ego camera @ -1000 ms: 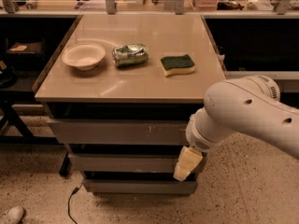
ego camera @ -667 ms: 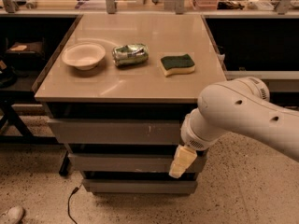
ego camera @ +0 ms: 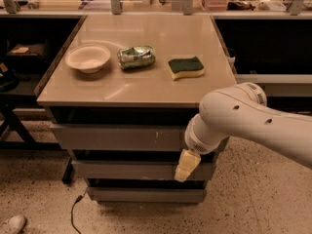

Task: Open top drawer

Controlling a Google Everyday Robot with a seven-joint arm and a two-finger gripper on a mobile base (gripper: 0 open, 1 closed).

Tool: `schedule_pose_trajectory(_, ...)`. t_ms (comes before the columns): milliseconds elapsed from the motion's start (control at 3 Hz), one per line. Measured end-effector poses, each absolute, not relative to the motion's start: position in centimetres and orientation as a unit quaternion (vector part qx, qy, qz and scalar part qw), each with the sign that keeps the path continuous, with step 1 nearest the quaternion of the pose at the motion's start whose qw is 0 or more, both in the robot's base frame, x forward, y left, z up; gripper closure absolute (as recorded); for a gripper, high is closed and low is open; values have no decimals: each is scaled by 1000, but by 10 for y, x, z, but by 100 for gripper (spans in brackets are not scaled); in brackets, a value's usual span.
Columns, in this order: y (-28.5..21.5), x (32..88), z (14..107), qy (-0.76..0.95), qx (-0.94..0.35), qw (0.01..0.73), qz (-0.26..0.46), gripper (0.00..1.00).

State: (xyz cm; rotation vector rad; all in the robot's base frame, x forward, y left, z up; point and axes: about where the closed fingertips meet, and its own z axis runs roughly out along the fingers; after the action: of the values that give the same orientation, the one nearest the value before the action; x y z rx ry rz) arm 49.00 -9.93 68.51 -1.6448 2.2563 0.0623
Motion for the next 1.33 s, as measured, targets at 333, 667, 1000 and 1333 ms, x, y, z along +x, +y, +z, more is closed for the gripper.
schedule_pose_trajectory(333,-102,504,677,790,-587,175,13,0)
schedule_pose_trajectory(667,-102,511,666,787,-593,171,12,0)
schedule_pose_trajectory(1000,-100,512,653,785,-598,161,17,0)
schedule_pose_trajectory(1333,-98,511,643,782,-604,150,20,0)
